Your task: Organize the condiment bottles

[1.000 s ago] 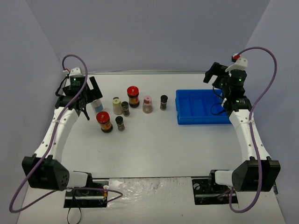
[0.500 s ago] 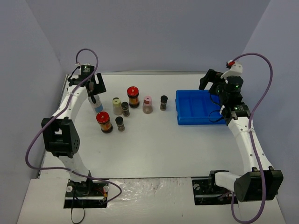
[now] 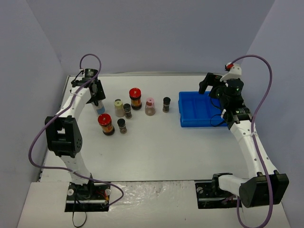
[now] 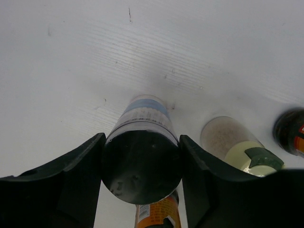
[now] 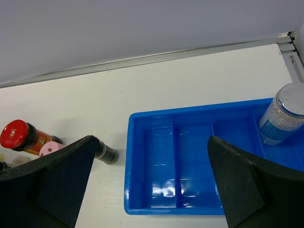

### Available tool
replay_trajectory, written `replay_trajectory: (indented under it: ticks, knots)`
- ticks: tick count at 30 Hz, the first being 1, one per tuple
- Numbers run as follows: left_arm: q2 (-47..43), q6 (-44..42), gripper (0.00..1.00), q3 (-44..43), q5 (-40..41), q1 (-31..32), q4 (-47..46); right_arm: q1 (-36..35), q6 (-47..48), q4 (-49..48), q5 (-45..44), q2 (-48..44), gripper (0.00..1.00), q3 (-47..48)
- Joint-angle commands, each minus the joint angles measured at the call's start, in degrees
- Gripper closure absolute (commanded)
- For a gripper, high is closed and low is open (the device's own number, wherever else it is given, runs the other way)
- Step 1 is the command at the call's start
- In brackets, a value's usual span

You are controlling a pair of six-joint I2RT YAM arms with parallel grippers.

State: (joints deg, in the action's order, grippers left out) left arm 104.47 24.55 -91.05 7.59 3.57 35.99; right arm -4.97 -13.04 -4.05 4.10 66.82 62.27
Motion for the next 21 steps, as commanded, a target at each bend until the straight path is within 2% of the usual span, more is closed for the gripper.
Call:
replay_trajectory:
  ticks: [1, 3, 7, 15, 21]
  knots:
    - [-5.33, -0.84, 0.67, -0.98, 1.06, -0.41, 0.28, -0.48, 1.44, -3.13, 0.56, -2.57, 0.00, 0.14]
    - [-7.32, -1.97, 0.79, -1.29, 1.25, -0.50, 1.07, -0.48, 1.69, -3.09, 0.96, -2.83, 0.00, 0.24]
    - [-11.16, -4.43, 0.90, -3.85, 1.64, -0.41, 3.37, -0.57, 1.82, -2.99, 2.92, -3.04, 0.00, 0.55]
    - [-19.76, -8.25, 0.91, -10.73, -4.36, 2.43, 11.29, -0.86, 3.25, -1.78, 6.70, -3.94, 0.00, 1.68]
    - [-23.92, -8.13, 0.91, -12.14, -5.10, 14.83, 15.82, -0.92, 4.87, -0.46, 9.29, -4.90, 0.00, 3.04]
